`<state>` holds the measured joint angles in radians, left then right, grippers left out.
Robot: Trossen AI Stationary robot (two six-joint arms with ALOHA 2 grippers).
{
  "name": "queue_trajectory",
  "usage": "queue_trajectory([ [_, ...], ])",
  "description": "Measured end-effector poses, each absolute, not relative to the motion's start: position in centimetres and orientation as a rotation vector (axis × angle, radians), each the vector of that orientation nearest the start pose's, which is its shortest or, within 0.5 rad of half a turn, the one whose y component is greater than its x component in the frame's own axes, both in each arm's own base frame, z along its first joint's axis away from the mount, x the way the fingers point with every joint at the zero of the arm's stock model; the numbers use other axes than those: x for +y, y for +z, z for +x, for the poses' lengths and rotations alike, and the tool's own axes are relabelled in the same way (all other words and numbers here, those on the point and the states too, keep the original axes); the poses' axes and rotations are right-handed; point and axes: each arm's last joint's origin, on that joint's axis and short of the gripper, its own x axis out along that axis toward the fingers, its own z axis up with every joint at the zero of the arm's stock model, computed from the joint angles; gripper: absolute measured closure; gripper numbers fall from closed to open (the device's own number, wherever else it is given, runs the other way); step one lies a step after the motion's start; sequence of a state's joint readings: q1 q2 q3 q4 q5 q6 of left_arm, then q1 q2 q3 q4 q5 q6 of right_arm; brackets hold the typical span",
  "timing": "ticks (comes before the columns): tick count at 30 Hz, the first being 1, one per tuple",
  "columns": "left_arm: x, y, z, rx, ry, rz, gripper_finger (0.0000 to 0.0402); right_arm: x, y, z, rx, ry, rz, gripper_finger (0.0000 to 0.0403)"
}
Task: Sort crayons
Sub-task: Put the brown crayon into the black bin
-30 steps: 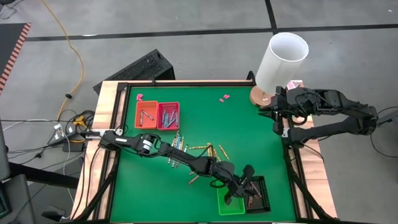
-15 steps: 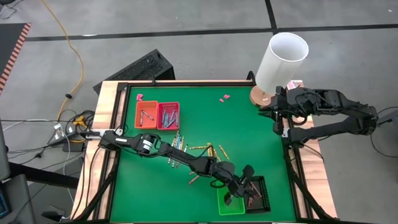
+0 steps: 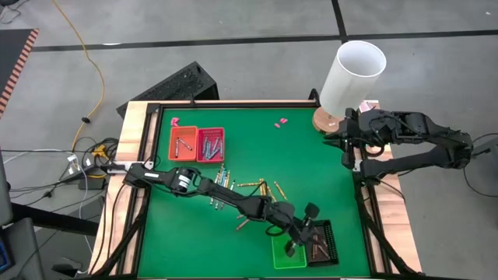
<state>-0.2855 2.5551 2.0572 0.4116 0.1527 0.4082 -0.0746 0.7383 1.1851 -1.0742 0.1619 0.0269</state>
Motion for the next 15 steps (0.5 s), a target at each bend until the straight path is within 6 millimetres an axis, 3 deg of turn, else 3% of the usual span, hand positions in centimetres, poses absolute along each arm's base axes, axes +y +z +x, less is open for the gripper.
queue_trajectory([
  [8,-15.9,22.1,54.9,0.241,-0.260,0.269,0.0319,-1.2,38.1,9.4,0.675,-0.237,-0.003,0.0335],
  [15,-15.2,25.7,51.6,0.579,-0.055,0.095,0.0327,-1.2,38.1,9.4,0.675,-0.237,-0.004,0.0335],
])
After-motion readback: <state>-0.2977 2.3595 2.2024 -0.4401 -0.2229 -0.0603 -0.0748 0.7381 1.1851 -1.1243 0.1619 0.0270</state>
